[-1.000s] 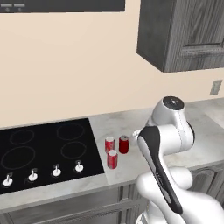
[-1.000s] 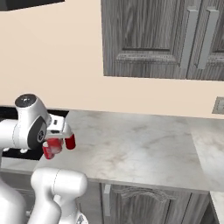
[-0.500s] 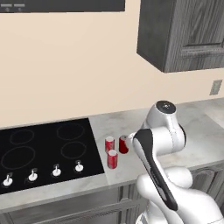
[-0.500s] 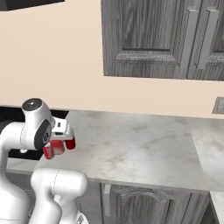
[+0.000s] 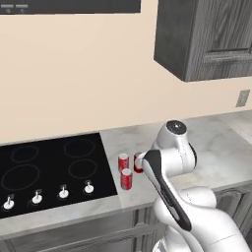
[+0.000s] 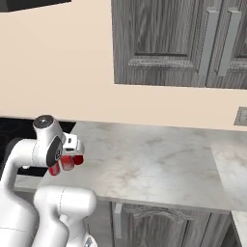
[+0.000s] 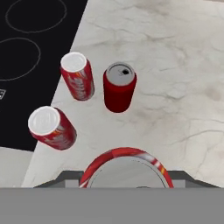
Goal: Four empty soda cans are scattered around the kitchen. Gather all the cans and cluster them next to the stove for recycling.
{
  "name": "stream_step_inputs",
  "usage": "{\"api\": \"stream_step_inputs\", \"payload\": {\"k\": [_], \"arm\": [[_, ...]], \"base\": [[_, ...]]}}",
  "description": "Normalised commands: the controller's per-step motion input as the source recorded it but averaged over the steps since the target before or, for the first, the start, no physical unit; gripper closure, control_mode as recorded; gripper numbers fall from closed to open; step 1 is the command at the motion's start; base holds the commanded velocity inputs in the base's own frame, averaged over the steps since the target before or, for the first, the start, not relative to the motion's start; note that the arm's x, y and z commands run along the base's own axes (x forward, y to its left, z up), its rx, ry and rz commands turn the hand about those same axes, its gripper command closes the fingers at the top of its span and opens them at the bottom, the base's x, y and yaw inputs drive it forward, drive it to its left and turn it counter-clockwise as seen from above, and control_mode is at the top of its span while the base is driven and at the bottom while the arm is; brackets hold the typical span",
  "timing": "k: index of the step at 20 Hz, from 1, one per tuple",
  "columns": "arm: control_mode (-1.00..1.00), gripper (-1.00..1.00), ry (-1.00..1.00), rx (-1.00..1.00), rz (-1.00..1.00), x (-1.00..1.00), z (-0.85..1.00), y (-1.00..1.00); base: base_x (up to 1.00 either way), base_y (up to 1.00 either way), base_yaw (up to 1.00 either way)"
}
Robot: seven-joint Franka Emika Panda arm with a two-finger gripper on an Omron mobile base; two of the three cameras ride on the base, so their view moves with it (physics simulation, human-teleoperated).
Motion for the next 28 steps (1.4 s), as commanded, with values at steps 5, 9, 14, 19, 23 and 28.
{"api": "stream_step_inputs", "payload": {"k": [5, 9, 14, 19, 23, 28], "arm": [[-1.0, 1.0, 0.0, 0.0, 0.02, 0.33, -0.33, 0.05], [-1.0, 1.0, 0.01, 0.0, 0.0, 0.3, -0.26, 0.07], [-1.0, 1.0, 0.03, 0.0, 0.0, 0.16, -0.25, 0.08], [-1.0, 1.0, 0.07, 0.0, 0.0, 0.07, -0.33, 0.06], [-1.0, 1.0, 0.02, 0.0, 0.0, 0.07, -0.33, 0.06], [-1.0, 1.0, 0.0, 0.0, 0.0, 0.06, -0.34, 0.0]], "base": [[0.0, 0.0, 0.0], [0.0, 0.0, 0.0], [0.0, 0.0, 0.0], [0.0, 0.0, 0.0], [0.0, 0.0, 0.0], [0.0, 0.0, 0.0]]}}
